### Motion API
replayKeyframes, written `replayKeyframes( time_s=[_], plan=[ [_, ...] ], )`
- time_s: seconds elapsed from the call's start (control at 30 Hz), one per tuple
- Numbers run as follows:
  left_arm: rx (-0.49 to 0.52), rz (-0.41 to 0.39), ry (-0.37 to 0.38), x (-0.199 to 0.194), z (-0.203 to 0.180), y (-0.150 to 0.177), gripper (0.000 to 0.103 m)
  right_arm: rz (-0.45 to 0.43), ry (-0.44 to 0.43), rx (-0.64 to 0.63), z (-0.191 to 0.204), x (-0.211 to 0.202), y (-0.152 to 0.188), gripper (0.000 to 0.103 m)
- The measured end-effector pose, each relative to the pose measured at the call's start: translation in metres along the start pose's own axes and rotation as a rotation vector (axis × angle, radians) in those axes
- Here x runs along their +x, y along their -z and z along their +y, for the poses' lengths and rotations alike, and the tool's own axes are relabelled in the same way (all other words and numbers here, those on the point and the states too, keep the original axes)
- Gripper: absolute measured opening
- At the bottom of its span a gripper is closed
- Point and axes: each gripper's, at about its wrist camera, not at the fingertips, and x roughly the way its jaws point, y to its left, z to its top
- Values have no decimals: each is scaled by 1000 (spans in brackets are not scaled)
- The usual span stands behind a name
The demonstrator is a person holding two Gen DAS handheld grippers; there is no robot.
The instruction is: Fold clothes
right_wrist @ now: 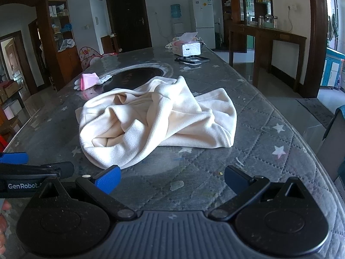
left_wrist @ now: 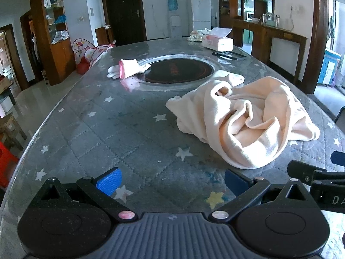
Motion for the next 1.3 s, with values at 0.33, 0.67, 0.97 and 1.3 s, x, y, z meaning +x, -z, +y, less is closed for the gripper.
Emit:
replayKeyframes(
  time_s=[0.33,0.67,0.97,1.3],
  plan=[
    [15,12,-15,4,-2,-2,103,7,-1,0,1,3,-2,103],
    [30,22,-19,7,-2,-5,103,12,-1,-1,1,6,-4,103],
    [36,34,-15,11,-4,-10,103,18,-4,-5,1,9,-9,103],
    [31,45,-15,16,-3,-18,103,19,-9,-18,1,13,-16,103]
  ],
)
